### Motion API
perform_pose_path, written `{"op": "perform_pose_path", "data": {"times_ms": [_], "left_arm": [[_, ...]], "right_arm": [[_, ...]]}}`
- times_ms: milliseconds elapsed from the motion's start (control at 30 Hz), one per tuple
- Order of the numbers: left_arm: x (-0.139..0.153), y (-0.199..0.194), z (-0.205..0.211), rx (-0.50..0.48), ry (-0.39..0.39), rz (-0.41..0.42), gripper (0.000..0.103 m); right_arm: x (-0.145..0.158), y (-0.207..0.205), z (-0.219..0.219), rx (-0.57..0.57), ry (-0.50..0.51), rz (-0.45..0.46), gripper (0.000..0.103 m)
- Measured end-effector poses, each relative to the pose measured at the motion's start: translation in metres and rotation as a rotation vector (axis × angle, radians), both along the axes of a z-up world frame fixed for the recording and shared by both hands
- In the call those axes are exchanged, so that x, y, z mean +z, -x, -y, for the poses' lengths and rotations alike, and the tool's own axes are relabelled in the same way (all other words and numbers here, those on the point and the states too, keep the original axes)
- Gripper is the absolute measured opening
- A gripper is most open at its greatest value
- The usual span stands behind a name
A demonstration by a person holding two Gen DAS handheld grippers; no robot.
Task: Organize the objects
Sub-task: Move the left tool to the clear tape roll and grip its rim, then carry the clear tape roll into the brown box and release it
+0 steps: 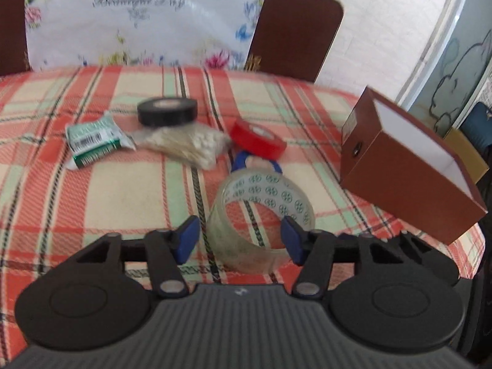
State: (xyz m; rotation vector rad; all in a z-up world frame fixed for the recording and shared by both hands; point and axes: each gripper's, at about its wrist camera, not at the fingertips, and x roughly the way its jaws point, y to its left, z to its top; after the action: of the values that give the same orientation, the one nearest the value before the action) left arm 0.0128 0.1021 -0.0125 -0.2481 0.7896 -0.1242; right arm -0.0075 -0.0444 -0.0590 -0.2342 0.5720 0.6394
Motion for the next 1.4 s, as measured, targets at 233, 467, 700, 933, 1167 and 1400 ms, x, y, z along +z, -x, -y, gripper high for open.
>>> {"op": "perform_pose_path", "data": {"times_ms": [233, 467, 700, 933, 1167, 1400], "left_arm": [[-0.012, -0.015, 0.002, 0.026, -0.051, -0.049, 0.021], [0.054, -0.015, 0.044, -0.05, -0.048, 0.107, 0.019], [0.092, -0.069, 0.148, -0.248, -0.068, 0.223, 0.016], [0.07, -0.118, 0.227, -0.363, -0.077, 0.192, 0.016], [0.047, -0.127, 0.252, -0.369, -0.12, 0.157, 0.025], [0.064, -0.1, 0.232, -0.369, -0.118, 0.216, 0.026]], "right_arm": [[-0.014, -0.035, -0.019, 0.043, -0.011, -0.028, 0.087], [0.028, -0.004, 0.016, -0.071, -0.048, 0.257, 0.087], [0.067, -0.032, 0.108, -0.313, -0.06, 0.4, 0.087], [0.057, -0.066, 0.184, -0.523, -0.08, 0.307, 0.088], [0.048, -0.08, 0.21, -0.611, -0.114, 0.231, 0.094], [0.049, -0.048, 0.203, -0.644, -0.158, 0.309, 0.094]]}}
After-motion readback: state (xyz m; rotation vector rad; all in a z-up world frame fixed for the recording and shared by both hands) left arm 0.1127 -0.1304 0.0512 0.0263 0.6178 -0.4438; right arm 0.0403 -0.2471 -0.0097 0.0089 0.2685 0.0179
